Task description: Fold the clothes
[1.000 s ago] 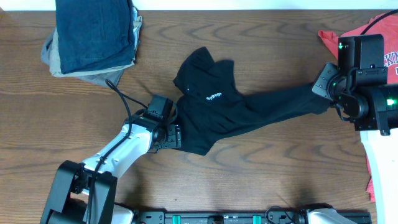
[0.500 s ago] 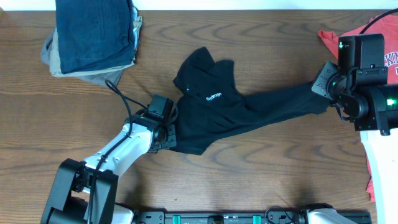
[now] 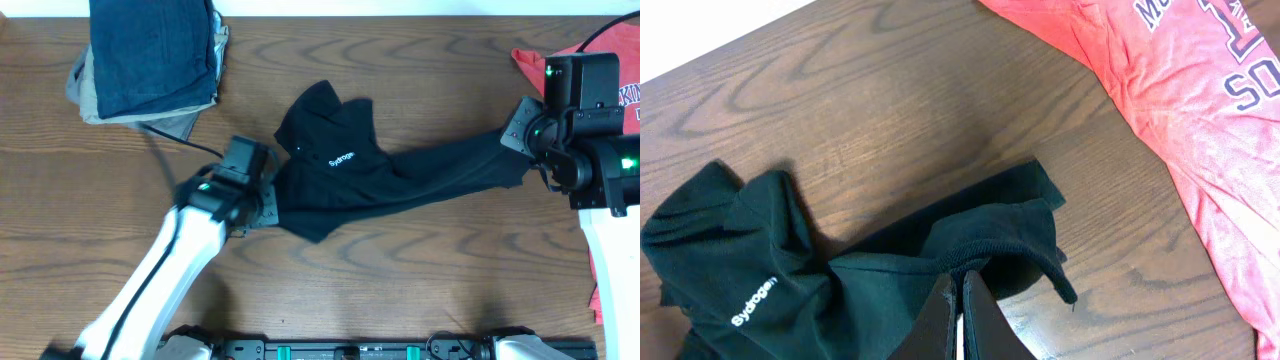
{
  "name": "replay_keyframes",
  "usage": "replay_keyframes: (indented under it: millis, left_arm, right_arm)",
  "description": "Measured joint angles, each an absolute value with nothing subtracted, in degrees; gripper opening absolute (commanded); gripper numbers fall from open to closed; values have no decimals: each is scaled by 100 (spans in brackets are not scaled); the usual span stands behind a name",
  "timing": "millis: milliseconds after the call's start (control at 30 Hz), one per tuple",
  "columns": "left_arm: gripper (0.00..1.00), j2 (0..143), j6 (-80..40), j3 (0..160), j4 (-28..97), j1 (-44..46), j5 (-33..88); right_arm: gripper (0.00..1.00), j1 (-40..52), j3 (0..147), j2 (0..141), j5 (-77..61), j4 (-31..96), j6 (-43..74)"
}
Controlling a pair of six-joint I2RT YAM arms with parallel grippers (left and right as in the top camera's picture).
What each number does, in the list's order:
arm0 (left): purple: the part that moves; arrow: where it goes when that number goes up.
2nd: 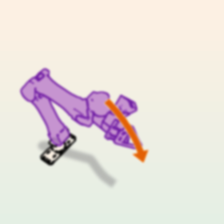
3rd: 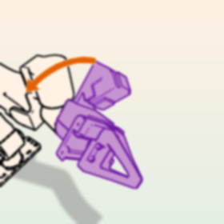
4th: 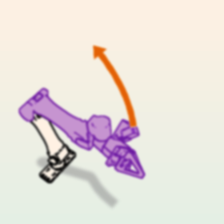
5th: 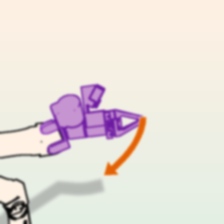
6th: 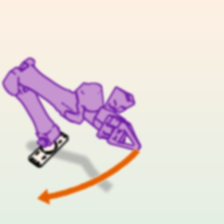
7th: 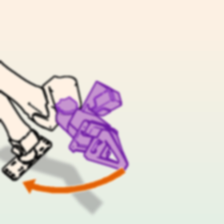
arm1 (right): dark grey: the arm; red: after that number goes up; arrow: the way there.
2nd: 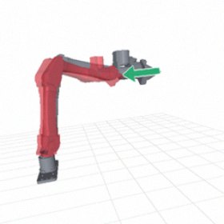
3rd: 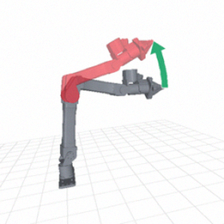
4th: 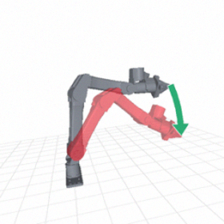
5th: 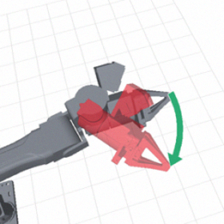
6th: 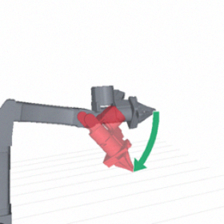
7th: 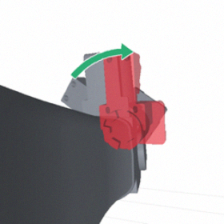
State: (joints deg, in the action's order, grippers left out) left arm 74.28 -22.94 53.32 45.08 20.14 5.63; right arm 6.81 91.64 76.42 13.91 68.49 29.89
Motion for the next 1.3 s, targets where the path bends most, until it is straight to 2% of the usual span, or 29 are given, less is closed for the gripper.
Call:
replay_keyframes:
  millis: [167,400,500,533,567,600,633,867,933,1067,1300]
  left_arm:
    - [6,6254,-2294,5542,4893,2016,515]
    - [6,5876,-2294,5540,5859,2014,99]
    - [6,5916,-2294,5537,6121,2014,36]
    - [6,5933,-2294,5537,6165,2014,12]
    - [6,5955,-2294,5535,6187,2014,-5]
    - [6,5975,-2294,5535,6191,2014,-19]
    - [6,5994,-2294,5535,6191,2014,-25]
    - [6,6132,-2294,5535,6104,2014,-45]
    - [6,6180,-2294,5535,6104,2014,-45]
    - [6,6287,-2294,5535,6104,2014,-45]
    - [6,6464,-2340,5535,6031,2014,-45]
  right_arm:
    - [1,432,9164,7985,1393,6475,2965]
    - [3,-222,9164,8823,1341,5463,2941]
    - [26,-602,9164,9216,1293,4971,2775]
    - [37,-705,9164,9312,1273,4858,2735]
    - [55,-823,9164,9424,1227,4753,2668]
    - [81,-943,9164,9542,1138,4665,2534]
    - [99,-1044,9164,9647,1055,4622,2453]
    - [99,-1461,9155,10210,150,5288,2095]
    - [96,-1483,9150,10230,-180,5566,2049]
    - [82,-1466,9153,10226,-808,6178,1817]
    - [80,-947,8925,10226,-1055,6963,1232]
